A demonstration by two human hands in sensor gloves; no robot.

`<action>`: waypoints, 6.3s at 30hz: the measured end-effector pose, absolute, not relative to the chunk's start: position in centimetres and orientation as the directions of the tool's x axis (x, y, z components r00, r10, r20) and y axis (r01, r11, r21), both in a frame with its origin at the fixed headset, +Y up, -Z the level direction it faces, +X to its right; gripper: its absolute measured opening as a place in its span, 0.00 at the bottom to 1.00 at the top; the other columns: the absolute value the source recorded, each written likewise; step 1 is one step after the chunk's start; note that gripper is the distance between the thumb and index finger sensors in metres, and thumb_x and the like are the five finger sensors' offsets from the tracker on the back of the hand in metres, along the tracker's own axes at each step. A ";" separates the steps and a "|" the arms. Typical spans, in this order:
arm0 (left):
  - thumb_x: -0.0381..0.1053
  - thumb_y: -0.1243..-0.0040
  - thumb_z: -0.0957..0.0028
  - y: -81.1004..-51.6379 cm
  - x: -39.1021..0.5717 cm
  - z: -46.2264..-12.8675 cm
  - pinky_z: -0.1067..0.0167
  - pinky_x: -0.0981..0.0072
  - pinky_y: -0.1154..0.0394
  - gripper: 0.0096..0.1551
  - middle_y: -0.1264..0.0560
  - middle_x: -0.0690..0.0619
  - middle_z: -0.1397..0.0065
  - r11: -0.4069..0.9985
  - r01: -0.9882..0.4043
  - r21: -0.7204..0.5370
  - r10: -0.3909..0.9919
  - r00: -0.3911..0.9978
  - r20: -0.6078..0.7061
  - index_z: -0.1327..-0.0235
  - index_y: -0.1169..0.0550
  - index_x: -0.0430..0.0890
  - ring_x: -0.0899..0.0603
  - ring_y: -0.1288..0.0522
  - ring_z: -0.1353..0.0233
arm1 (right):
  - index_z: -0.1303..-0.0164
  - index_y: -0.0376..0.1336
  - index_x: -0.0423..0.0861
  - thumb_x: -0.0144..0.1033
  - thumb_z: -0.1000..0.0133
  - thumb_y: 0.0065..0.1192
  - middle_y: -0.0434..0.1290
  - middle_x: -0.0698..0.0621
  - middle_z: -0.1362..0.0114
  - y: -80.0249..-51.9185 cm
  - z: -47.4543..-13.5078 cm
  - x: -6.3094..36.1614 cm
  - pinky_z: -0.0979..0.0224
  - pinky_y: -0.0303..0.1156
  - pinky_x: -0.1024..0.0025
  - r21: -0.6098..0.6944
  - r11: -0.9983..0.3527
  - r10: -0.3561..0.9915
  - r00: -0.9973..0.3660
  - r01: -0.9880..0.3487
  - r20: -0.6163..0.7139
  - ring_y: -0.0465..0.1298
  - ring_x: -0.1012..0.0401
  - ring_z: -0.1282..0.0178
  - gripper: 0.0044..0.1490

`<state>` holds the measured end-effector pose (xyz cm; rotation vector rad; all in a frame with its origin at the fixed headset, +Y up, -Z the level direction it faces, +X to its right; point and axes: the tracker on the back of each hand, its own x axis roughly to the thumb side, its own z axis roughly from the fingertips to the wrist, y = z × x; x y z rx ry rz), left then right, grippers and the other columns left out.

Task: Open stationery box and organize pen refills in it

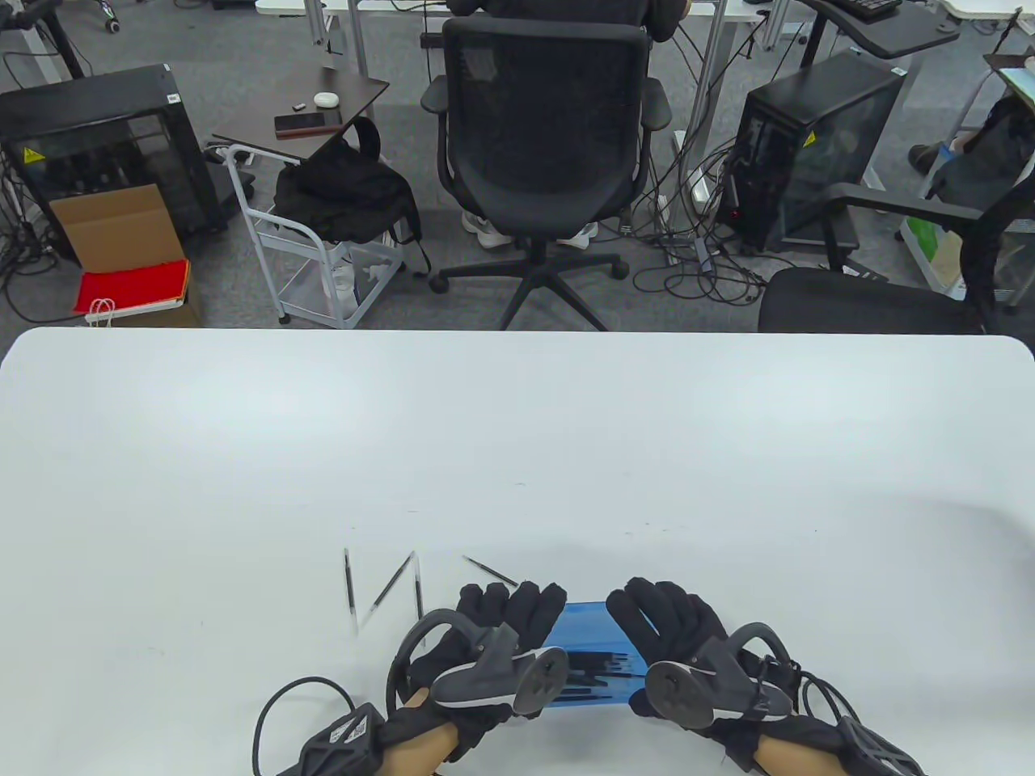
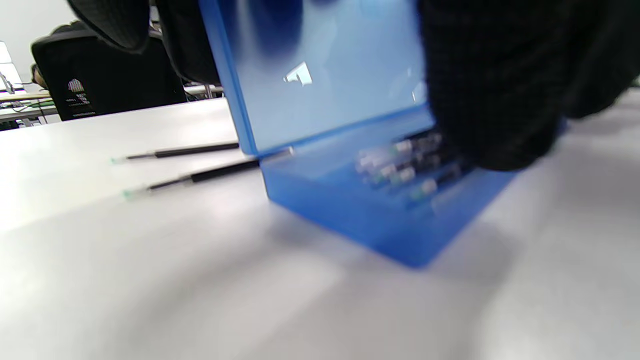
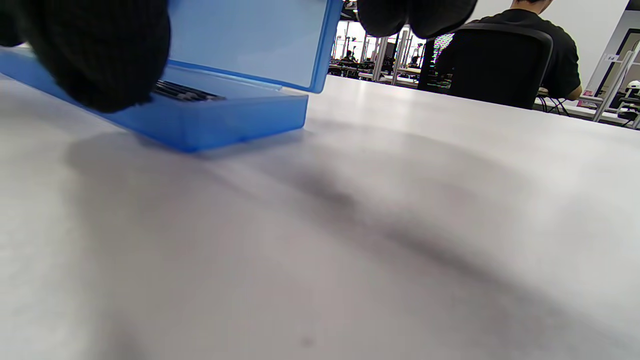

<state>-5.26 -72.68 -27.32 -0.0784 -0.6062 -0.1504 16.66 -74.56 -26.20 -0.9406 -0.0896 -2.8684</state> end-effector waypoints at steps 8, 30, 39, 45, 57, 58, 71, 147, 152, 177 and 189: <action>0.57 0.27 0.51 -67.1 -9.8 -28.0 0.27 0.33 0.32 0.41 0.21 0.47 0.27 0.991 0.070 0.115 -0.102 0.947 0.304 0.25 0.27 0.47 0.35 0.20 0.29 | 0.13 0.22 0.47 0.61 0.50 0.68 0.34 0.33 0.08 -74.6 -26.3 16.8 0.14 0.55 0.35 0.027 -0.992 -0.084 -0.796 0.126 0.599 0.51 0.33 0.12 0.78; 0.53 0.24 0.52 -72.7 -14.2 -30.4 0.34 0.40 0.23 0.29 0.11 0.51 0.45 0.992 0.099 -0.075 -0.103 0.994 -0.045 0.39 0.17 0.45 0.42 0.11 0.47 | 0.14 0.22 0.47 0.61 0.49 0.67 0.33 0.33 0.08 -74.8 -26.2 17.1 0.14 0.55 0.36 0.029 -0.993 -0.076 -0.791 0.118 0.608 0.52 0.34 0.12 0.77; 0.56 0.23 0.54 -73.7 -13.7 -32.6 0.34 0.39 0.23 0.34 0.12 0.49 0.43 0.989 0.074 -0.128 -0.090 0.988 -0.127 0.37 0.19 0.43 0.41 0.11 0.47 | 0.14 0.22 0.47 0.61 0.49 0.67 0.33 0.33 0.09 -74.8 -26.2 17.1 0.15 0.56 0.36 0.031 -0.993 -0.074 -0.790 0.117 0.609 0.53 0.34 0.13 0.76; 0.56 0.23 0.54 -74.2 -13.4 -33.2 0.34 0.39 0.24 0.34 0.13 0.49 0.43 0.984 0.112 -0.138 -0.131 0.981 -0.143 0.36 0.19 0.43 0.41 0.11 0.47 | 0.14 0.22 0.46 0.60 0.48 0.67 0.32 0.33 0.09 -74.9 -26.1 17.1 0.15 0.56 0.36 0.034 -0.993 -0.071 -0.789 0.116 0.611 0.53 0.34 0.13 0.76; 0.53 0.23 0.53 -74.3 -13.5 -33.7 0.35 0.39 0.23 0.31 0.12 0.50 0.44 0.985 0.070 -0.158 -0.096 0.983 -0.159 0.38 0.18 0.42 0.42 0.11 0.48 | 0.14 0.22 0.46 0.60 0.48 0.67 0.32 0.32 0.09 -74.9 -26.1 17.1 0.15 0.56 0.36 0.035 -0.993 -0.069 -0.788 0.115 0.612 0.53 0.34 0.13 0.76; 0.53 0.23 0.53 -74.3 -13.6 -33.7 0.35 0.39 0.23 0.31 0.12 0.50 0.44 0.986 0.059 -0.157 -0.085 0.983 -0.164 0.38 0.18 0.42 0.42 0.11 0.48 | 0.14 0.22 0.46 0.60 0.48 0.67 0.32 0.32 0.09 -74.9 -26.1 17.1 0.15 0.56 0.36 0.034 -0.993 -0.071 -0.788 0.116 0.612 0.53 0.34 0.13 0.76; 0.50 0.22 0.54 -74.5 -13.6 -33.7 0.35 0.39 0.22 0.30 0.12 0.50 0.46 0.991 0.024 -0.133 -0.047 0.984 -0.173 0.39 0.17 0.42 0.42 0.10 0.49 | 0.14 0.22 0.46 0.60 0.48 0.67 0.33 0.32 0.09 -74.9 -26.0 17.1 0.15 0.56 0.36 0.025 -0.992 -0.080 -0.787 0.121 0.612 0.53 0.34 0.13 0.76; 0.51 0.21 0.59 -71.2 -2.4 -22.2 0.31 0.39 0.23 0.33 0.12 0.53 0.46 0.958 0.119 0.263 -0.262 0.736 0.624 0.39 0.19 0.45 0.44 0.10 0.47 | 0.14 0.21 0.47 0.60 0.47 0.65 0.32 0.33 0.09 -75.1 -26.1 17.2 0.15 0.56 0.36 0.027 -0.993 -0.073 -0.785 0.114 0.615 0.54 0.34 0.13 0.75; 0.51 0.21 0.59 -72.6 -0.9 -22.0 0.30 0.39 0.24 0.33 0.12 0.54 0.45 0.924 0.224 0.310 -0.379 0.640 0.669 0.39 0.19 0.46 0.45 0.11 0.46 | 0.14 0.21 0.47 0.60 0.47 0.65 0.32 0.32 0.09 -75.1 -26.1 17.2 0.15 0.56 0.37 0.027 -0.993 -0.072 -0.784 0.113 0.616 0.54 0.34 0.13 0.75; 0.57 0.29 0.51 -65.5 -5.9 -22.7 0.31 0.37 0.22 0.33 0.17 0.55 0.32 0.927 -0.116 0.356 -0.126 0.799 0.588 0.31 0.24 0.53 0.38 0.12 0.36 | 0.15 0.21 0.47 0.61 0.47 0.65 0.32 0.32 0.09 -75.2 -26.0 17.2 0.15 0.56 0.37 0.029 -0.993 -0.069 -0.785 0.111 0.616 0.54 0.35 0.13 0.75; 0.52 0.24 0.51 -64.2 -14.2 -26.6 0.34 0.43 0.20 0.30 0.14 0.51 0.39 0.950 -0.100 0.297 0.075 0.993 0.096 0.34 0.20 0.48 0.42 0.11 0.44 | 0.15 0.21 0.47 0.61 0.47 0.64 0.32 0.33 0.09 -75.2 -26.1 17.2 0.15 0.57 0.37 0.029 -0.993 -0.069 -0.785 0.110 0.615 0.55 0.35 0.13 0.75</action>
